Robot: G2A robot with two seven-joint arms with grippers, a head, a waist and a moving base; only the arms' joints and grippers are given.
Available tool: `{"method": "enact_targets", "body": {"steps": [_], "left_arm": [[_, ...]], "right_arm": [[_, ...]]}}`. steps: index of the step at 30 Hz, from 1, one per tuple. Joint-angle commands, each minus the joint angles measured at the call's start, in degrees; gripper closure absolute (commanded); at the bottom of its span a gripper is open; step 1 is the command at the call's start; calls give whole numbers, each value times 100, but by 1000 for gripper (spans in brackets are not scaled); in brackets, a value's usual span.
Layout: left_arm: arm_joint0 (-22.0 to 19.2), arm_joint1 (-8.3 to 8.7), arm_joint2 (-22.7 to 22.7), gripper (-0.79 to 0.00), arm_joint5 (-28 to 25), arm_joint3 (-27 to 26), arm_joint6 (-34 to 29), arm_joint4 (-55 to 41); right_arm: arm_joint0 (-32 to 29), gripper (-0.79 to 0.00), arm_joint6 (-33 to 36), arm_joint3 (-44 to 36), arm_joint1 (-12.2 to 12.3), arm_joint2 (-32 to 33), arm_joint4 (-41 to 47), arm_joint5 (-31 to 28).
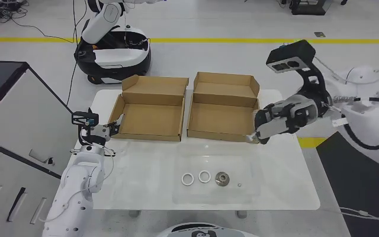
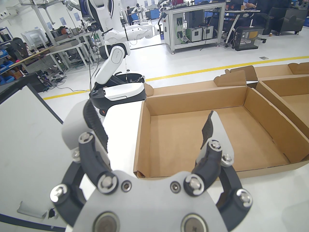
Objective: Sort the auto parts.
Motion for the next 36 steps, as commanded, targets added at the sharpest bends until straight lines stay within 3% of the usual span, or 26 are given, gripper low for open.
{"method": "enact_targets", "body": {"steps": [1, 9, 13, 23, 36], "left_arm": [[0, 0, 0, -785, 0, 0, 0, 0], [0, 0, 0, -785, 0, 0, 0, 0], [0, 0, 0, -785, 0, 0, 0, 0], [0, 0, 0, -785, 0, 0, 0, 0], [0, 0, 0, -785, 0, 0, 0, 0]], "right_arm": [[-134, 0, 137, 116, -129, 306, 256, 137], [-763, 0, 790, 439, -727, 1588, 794, 790], [-959, 0, 823, 388, -1048, 1877, 814, 825], [-864, 0, 823, 376, -1659, 1770, 636, 826], [-521, 0, 823, 447, -2259, 1369, 583, 827]]}}
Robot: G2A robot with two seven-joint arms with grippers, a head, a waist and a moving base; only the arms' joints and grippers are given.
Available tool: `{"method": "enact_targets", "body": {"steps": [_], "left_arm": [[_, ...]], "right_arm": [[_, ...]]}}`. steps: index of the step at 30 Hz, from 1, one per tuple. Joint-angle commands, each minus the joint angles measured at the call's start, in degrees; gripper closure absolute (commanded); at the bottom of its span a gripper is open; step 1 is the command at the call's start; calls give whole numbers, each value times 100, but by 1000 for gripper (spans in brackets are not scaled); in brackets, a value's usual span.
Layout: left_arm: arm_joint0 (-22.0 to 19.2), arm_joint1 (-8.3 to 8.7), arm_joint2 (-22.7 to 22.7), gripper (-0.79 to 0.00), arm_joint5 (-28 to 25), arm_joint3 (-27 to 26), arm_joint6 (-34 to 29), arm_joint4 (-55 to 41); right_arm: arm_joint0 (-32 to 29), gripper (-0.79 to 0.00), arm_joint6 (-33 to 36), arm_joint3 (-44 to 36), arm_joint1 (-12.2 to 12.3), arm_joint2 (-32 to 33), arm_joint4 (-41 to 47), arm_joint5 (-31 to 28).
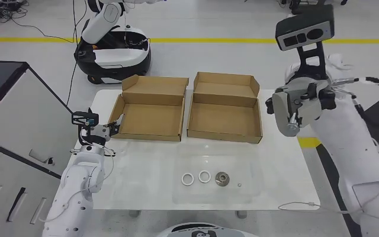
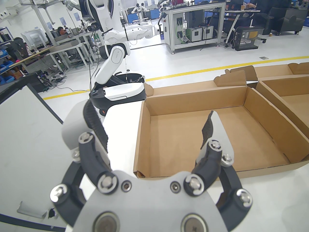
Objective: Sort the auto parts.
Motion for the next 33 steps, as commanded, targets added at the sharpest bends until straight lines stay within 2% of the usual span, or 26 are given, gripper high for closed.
{"method": "enact_targets", "body": {"steps": [1, 7, 25, 28, 33], "left_arm": [[0, 0, 0, -785, 0, 0, 0, 0], [0, 0, 0, -785, 0, 0, 0, 0], [0, 0, 0, -785, 0, 0, 0, 0], [0, 0, 0, -785, 0, 0, 0, 0], [0, 0, 0, -785, 0, 0, 0, 0]], "right_arm": [[45, 0, 0, 31, -74, -36, -40, 0], [126, 0, 0, 194, -266, -91, -186, 0], [126, 0, 0, 194, -266, -91, -186, 0], [-10, 0, -238, 68, -279, -48, -221, 80], [-316, 0, -300, 68, -383, -71, 549, 98]]}}
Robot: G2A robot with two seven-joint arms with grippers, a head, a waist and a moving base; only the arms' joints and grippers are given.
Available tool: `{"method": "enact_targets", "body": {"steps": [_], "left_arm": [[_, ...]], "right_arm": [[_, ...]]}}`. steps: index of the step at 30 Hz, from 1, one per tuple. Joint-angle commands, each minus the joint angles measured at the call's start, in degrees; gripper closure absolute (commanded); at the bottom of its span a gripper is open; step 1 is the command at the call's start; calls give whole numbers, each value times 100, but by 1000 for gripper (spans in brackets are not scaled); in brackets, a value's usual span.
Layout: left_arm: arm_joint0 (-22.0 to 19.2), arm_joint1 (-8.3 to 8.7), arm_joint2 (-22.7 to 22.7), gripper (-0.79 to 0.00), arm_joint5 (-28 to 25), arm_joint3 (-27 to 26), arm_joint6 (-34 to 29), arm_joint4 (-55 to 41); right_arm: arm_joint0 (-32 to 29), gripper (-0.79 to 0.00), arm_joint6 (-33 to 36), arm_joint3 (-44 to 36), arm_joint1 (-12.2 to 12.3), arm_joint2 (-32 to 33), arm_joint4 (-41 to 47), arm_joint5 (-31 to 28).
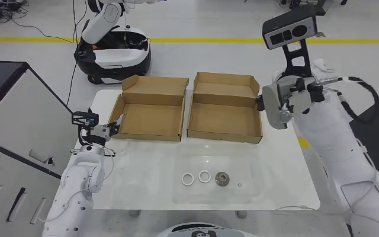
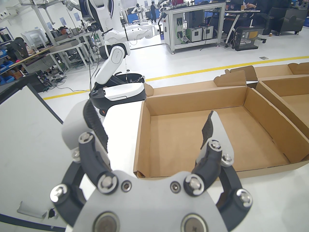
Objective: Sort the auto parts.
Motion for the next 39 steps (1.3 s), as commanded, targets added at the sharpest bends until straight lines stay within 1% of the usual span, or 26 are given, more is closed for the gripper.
{"method": "enact_targets", "body": {"steps": [1, 6, 10, 16, 24, 28, 31, 32, 39], "left_arm": [[0, 0, 0, -785, 0, 0, 0, 0], [0, 0, 0, -785, 0, 0, 0, 0], [0, 0, 0, -785, 0, 0, 0, 0], [0, 0, 0, -785, 0, 0, 0, 0], [0, 0, 0, -785, 0, 0, 0, 0], [0, 0, 0, -785, 0, 0, 0, 0], [0, 0, 0, -785, 0, 0, 0, 0], [0, 0, 0, -785, 0, 0, 0, 0], [0, 0, 0, -785, 0, 0, 0, 0]], "right_arm": [[-78, 0, 56, 20, -44, -11, 310, -6], [-183, 0, 267, 58, -166, -1, 860, -22], [-197, 0, 330, 101, -242, 32, 933, 33], [-191, 0, 325, 173, -290, 154, 436, 216], [-133, 0, 320, 181, -268, 365, -834, 580], [-177, 0, 303, 129, -276, 445, -1023, 661], [-237, 0, 293, 104, -295, 496, -954, 682], [-285, 0, 269, 92, -312, 509, -747, 668], [-398, 0, 330, 61, -404, 606, -110, 652]]}}
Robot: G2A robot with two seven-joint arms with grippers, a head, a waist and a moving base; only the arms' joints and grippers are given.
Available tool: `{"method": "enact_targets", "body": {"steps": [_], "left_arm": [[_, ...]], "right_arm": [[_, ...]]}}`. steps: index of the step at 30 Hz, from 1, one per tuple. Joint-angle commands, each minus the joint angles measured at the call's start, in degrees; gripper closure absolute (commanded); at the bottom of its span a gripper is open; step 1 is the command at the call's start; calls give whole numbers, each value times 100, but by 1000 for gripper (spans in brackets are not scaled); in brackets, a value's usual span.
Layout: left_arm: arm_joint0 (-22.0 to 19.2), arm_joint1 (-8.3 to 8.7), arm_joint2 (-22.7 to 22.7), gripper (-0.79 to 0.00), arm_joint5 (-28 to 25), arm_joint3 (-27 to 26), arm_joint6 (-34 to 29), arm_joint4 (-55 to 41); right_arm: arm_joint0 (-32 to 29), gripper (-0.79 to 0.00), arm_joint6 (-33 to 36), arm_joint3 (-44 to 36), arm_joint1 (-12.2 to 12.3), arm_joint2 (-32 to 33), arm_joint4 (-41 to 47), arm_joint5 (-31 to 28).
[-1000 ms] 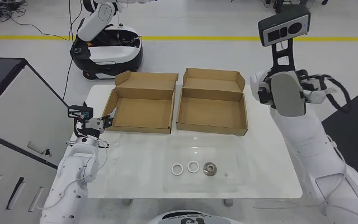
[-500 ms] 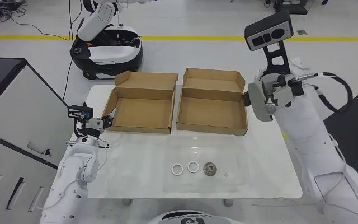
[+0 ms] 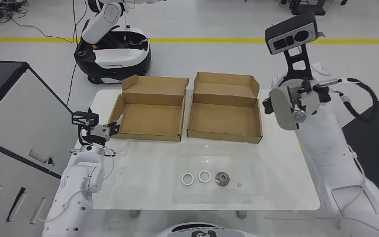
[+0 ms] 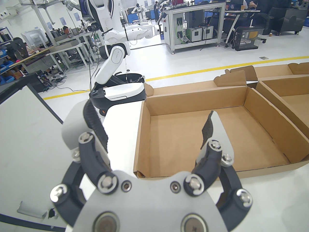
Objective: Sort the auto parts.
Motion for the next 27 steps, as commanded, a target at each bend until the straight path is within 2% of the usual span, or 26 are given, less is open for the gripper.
{"method": "enact_targets", "body": {"steps": [1, 7, 21, 27], "left_arm": [[0, 0, 0, -785, 0, 0, 0, 0], [0, 0, 0, -785, 0, 0, 0, 0], [0, 0, 0, -785, 0, 0, 0, 0], [0, 0, 0, -785, 0, 0, 0, 0]], "right_arm": [[-23, 0, -1, -6, -26, 25, 164, -5], [-59, 0, -1, -6, -109, 89, 477, -37], [-73, 0, -91, 5, -138, 277, -584, 379], [-117, 0, -101, -15, -155, 337, -684, 471]]}}
